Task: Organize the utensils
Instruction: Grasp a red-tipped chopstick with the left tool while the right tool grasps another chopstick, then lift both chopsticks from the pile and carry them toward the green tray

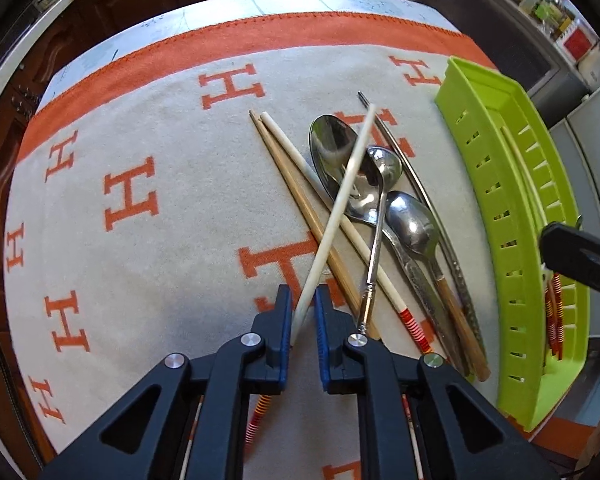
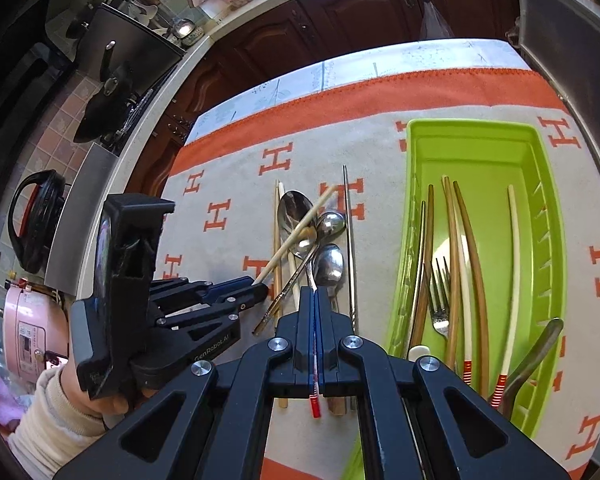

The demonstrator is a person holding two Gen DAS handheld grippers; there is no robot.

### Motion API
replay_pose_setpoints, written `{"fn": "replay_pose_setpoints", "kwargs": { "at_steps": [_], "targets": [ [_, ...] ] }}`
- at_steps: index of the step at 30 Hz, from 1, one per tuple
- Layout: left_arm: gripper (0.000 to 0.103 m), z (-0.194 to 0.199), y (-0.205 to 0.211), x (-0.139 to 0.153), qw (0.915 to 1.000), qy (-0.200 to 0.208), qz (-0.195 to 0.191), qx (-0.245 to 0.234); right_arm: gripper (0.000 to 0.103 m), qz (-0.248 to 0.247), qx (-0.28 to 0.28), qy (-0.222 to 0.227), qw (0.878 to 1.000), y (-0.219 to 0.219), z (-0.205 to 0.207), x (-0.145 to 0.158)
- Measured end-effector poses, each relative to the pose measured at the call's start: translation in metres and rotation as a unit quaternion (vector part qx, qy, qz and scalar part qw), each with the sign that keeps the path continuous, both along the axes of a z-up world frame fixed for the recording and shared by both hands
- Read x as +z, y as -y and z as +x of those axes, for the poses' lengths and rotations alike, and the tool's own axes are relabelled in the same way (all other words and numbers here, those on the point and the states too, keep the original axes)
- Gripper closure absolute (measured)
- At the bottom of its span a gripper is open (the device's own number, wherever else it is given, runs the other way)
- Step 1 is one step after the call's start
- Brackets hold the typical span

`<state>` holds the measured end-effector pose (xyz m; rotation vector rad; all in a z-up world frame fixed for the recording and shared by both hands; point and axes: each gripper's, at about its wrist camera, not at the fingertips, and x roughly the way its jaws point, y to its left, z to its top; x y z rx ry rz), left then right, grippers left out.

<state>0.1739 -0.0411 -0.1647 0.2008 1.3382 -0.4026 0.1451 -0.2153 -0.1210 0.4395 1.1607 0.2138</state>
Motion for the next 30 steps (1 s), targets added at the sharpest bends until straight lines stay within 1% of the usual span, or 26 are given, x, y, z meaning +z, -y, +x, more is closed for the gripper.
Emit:
{"fn": "replay_pose_setpoints", "kwargs": {
  "at_steps": [3, 5, 10, 14, 17, 25, 27, 30],
  "targets": [
    [0.099, -0.005, -0.015, 0.004, 0.9986, -0.016, -0.040, 0.030, 0.101, -0.002, 0.006, -0.011, 1.000, -0.008, 0.004, -0.005],
    [0.100, -0.011, -0.026, 0.008, 0.9964, -0.023, -0.065, 0.050, 0.100, -0.003, 0.014, -0.018, 1.000, -0.016, 0.009, -0.010],
    [0.100, -0.032, -0.050, 0.020, 0.9909, -0.020, -0.109, 0.076, 0.087, 0.001, 0.032, -0.026, 0.999, -0.042, 0.022, -0.016],
    [0.100, -0.045, -0.074, 0.028, 0.9851, -0.013, -0.140, 0.100, 0.086, -0.009, 0.044, -0.039, 0.998, -0.065, 0.040, -0.027],
    [0.100, -0.053, -0.087, 0.031, 0.9803, -0.017, -0.160, 0.114, 0.086, -0.026, 0.048, -0.052, 0.997, -0.080, 0.054, -0.039],
    [0.100, -0.067, -0.118, 0.026, 0.9724, -0.024, -0.184, 0.142, 0.086, -0.072, 0.052, -0.088, 0.992, -0.107, 0.081, -0.073],
    [0.100, -0.069, -0.121, 0.025, 0.9712, -0.025, -0.187, 0.145, 0.086, -0.087, 0.056, -0.082, 0.991, -0.111, 0.082, -0.073],
    [0.100, -0.069, -0.121, 0.022, 0.9701, -0.026, -0.190, 0.149, 0.086, -0.127, 0.075, -0.077, 0.986, -0.125, 0.081, -0.073]
  ]
}}
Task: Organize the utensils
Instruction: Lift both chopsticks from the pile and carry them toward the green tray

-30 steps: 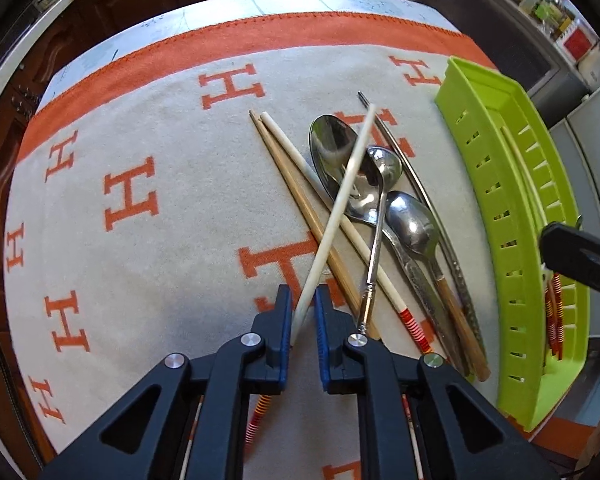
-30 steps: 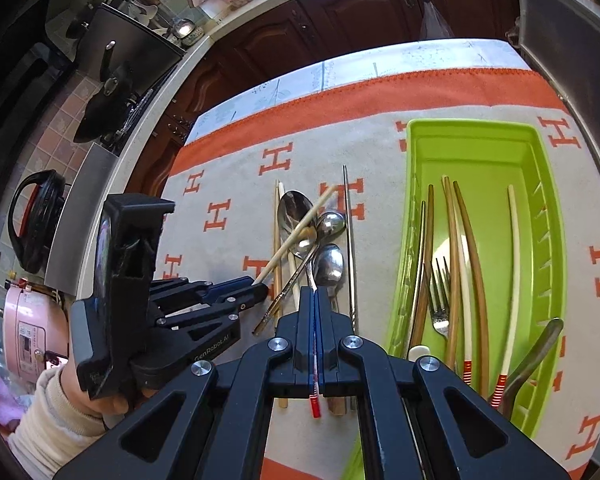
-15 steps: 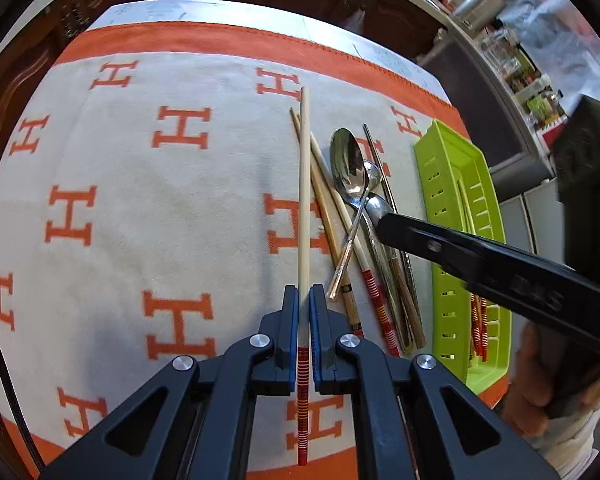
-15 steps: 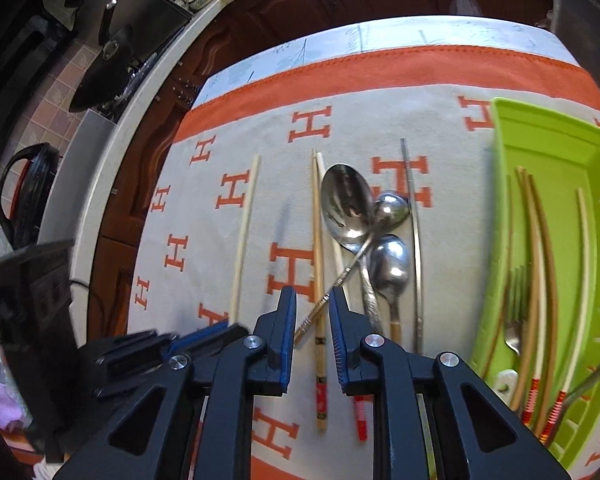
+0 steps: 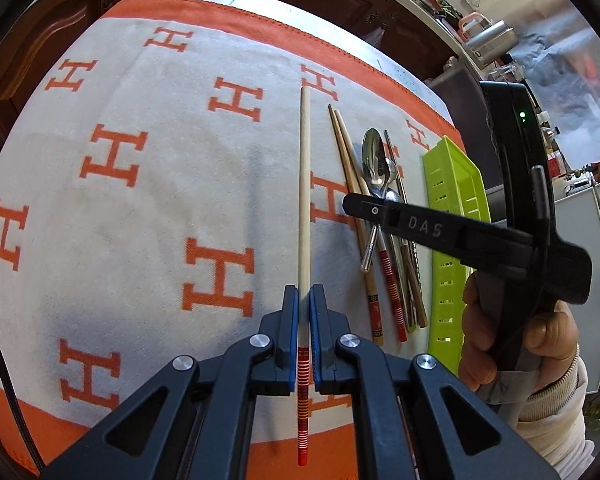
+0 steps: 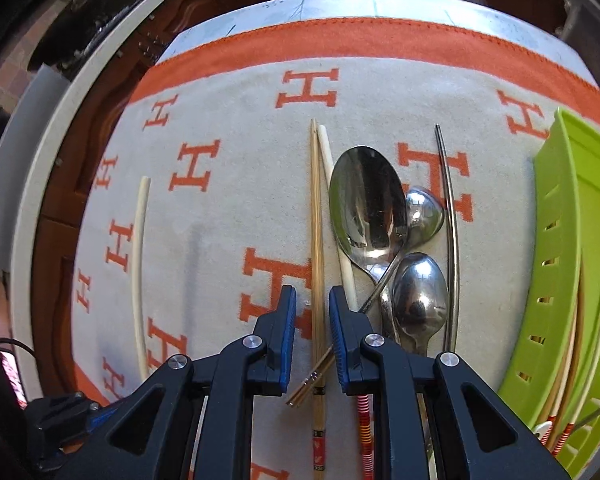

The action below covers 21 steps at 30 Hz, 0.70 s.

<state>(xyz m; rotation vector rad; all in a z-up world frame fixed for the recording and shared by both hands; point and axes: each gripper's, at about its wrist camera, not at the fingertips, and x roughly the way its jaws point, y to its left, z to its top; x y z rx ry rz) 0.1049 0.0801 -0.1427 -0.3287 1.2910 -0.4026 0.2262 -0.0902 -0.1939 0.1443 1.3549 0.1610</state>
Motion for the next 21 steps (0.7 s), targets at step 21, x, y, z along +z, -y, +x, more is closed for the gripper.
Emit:
{"fn": "replay_pose_setpoints", "kwargs": {
  "at_steps": [21],
  "targets": [
    [0.100, -0.014, -0.009, 0.021, 0.9997, 0.023, -0.011, -0.002, 0.097, 0.132, 0.001, 0.024, 0.991, 0.009, -0.063, 0.027]
  ]
}}
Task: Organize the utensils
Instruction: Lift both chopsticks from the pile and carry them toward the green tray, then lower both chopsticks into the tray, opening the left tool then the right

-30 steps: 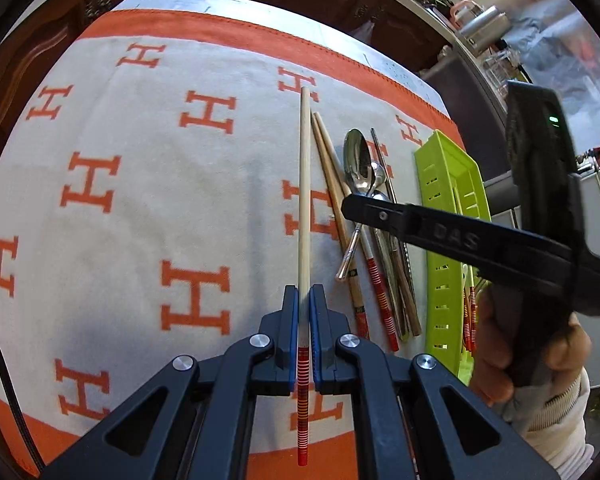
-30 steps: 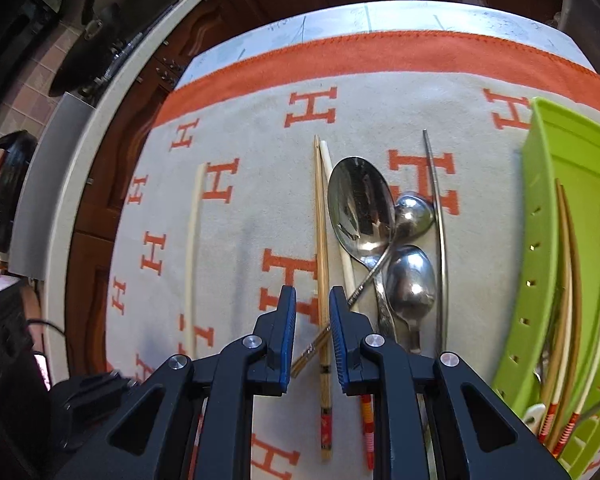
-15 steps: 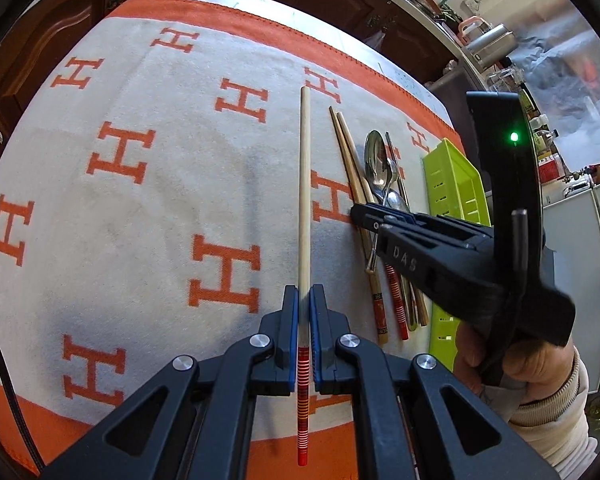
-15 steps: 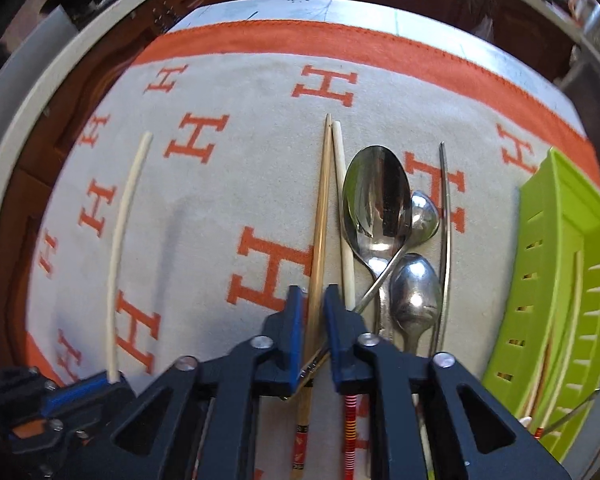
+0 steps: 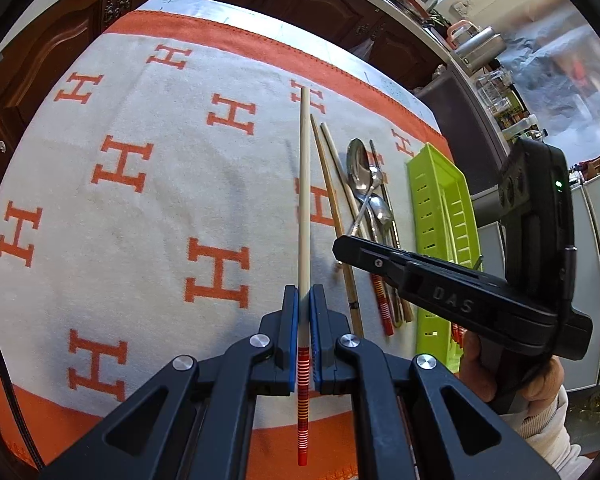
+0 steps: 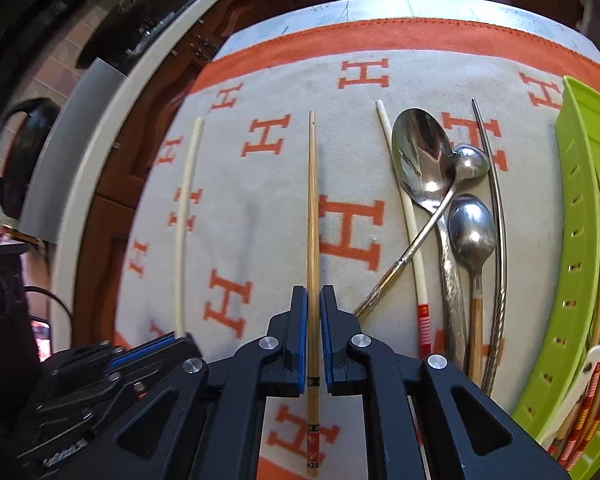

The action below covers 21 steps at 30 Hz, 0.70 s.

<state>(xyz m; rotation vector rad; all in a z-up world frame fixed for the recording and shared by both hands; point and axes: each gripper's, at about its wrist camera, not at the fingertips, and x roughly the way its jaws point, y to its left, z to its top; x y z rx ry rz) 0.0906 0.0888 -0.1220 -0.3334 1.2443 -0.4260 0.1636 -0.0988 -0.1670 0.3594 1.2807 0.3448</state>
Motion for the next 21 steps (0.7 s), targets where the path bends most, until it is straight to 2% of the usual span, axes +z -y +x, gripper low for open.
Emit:
{"fn": "replay_pose_setpoints", "kwargs": {
  "at_steps": [7, 12, 17, 21],
  "targets": [
    [0.100, -0.003, 0.016, 0.011, 0.9998, 0.004, -0.010, -0.017, 0.097, 0.043, -0.027, 0.020, 0.998, 0.031, -0.027, 0.027],
    [0.100, -0.005, 0.037, 0.026, 0.9991, 0.011, -0.016, -0.038, 0.097, 0.065, -0.060, 0.030, 0.996, 0.072, -0.053, 0.043],
    [0.100, -0.005, 0.078, 0.044, 0.9969, 0.022, -0.018, -0.073, 0.097, 0.061, -0.100, 0.037, 0.992, 0.122, -0.078, 0.057],
    [0.100, -0.002, 0.116, 0.058, 0.9943, 0.030, -0.015, -0.101, 0.097, 0.037, -0.133, 0.048, 0.989, 0.164, -0.097, 0.068]
  ]
}}
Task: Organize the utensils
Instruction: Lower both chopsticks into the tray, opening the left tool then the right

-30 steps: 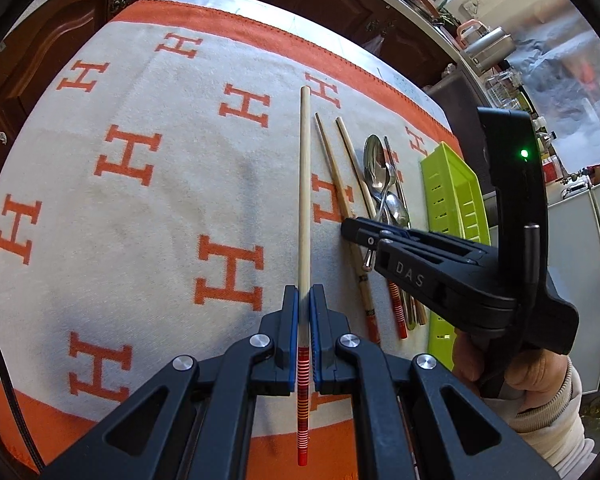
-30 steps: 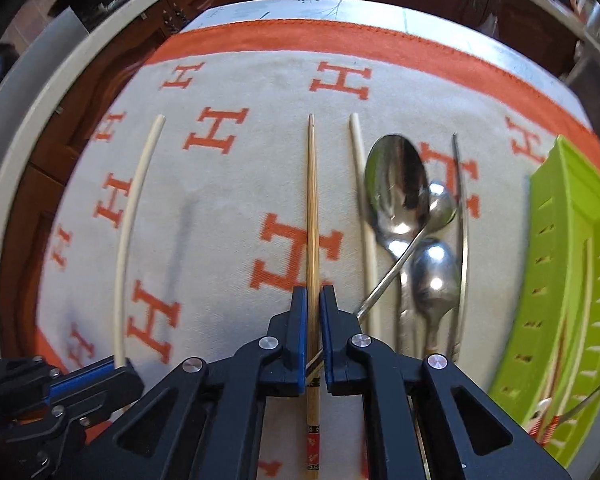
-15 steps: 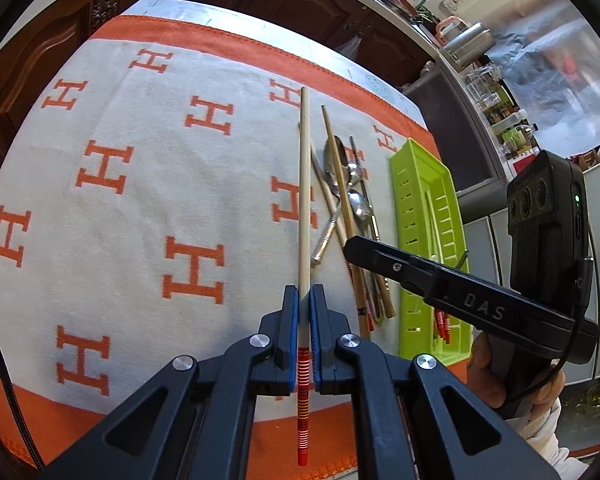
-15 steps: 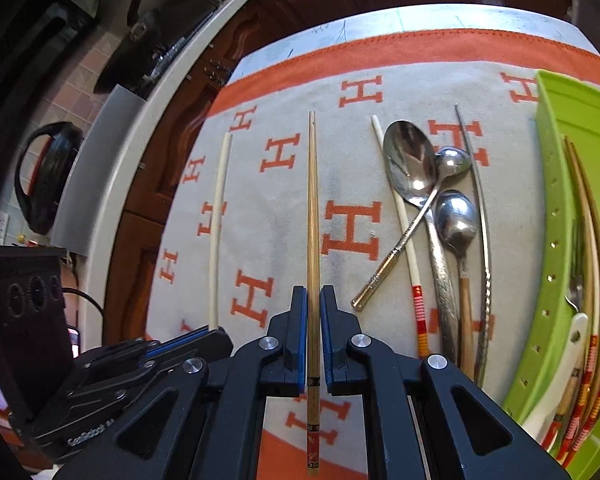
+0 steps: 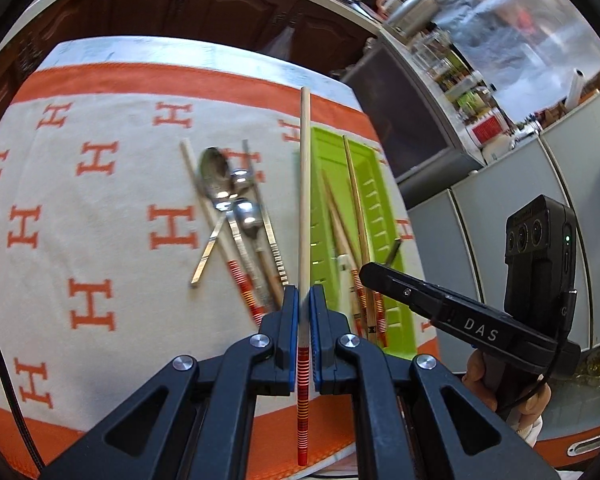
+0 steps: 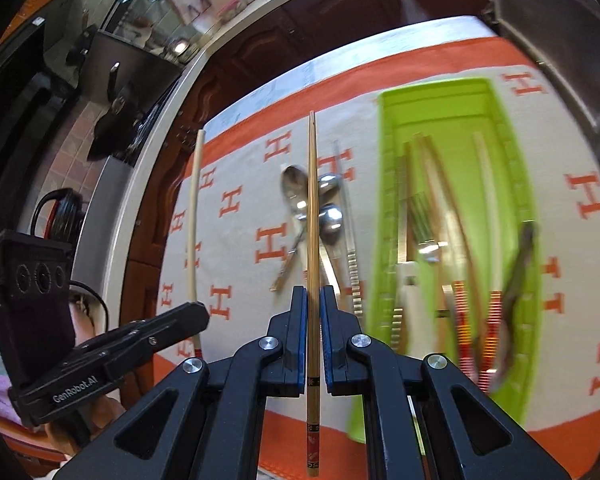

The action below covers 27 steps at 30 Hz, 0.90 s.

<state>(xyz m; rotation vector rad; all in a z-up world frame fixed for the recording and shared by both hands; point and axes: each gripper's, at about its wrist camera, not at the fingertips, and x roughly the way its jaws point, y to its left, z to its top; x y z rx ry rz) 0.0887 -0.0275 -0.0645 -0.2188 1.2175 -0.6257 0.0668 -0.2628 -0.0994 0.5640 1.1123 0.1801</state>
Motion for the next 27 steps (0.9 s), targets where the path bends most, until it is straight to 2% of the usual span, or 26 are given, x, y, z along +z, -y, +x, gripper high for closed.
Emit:
{"fn": "replay_pose_setpoints", "kwargs": {
  "at_steps": [5, 10, 16, 20, 22, 24, 27],
  "targets": [
    [0.100, 0.001, 0.053, 0.008, 0.9992, 0.011, 0.008, -0.036, 0.097, -0.024, -0.046, 0.000, 0.999, 0.049, -0.018, 0.004],
    [0.100, 0.007, 0.090, -0.005, 0.9979, -0.001, 0.016, -0.062, 0.097, -0.043, -0.076, -0.009, 0.996, 0.084, -0.029, 0.000],
    [0.100, 0.017, 0.116, -0.030, 0.9966, -0.026, 0.031, -0.071, 0.097, -0.039, -0.084, -0.013, 0.996, 0.100, -0.032, -0.008],
    [0.100, 0.020, 0.121, -0.040, 0.9967, -0.027, 0.040, -0.066, 0.097, -0.050, -0.080, -0.019, 0.995, 0.088, -0.023, -0.018],
    [0.097, 0.020, 0.123, -0.040, 0.9967, -0.024, 0.045, -0.064, 0.096, -0.059, -0.079, -0.022, 0.995, 0.082, -0.018, -0.022],
    [0.083, 0.020, 0.122, -0.040, 0.9967, -0.024, 0.045, -0.063, 0.096, -0.063, -0.087, -0.025, 0.994, 0.080, -0.012, -0.024],
    [0.078, 0.019, 0.119, -0.034, 0.9972, -0.012, 0.045, -0.059, 0.094, -0.061, -0.099, -0.020, 0.993, 0.079, -0.007, -0.024]
  ]
}}
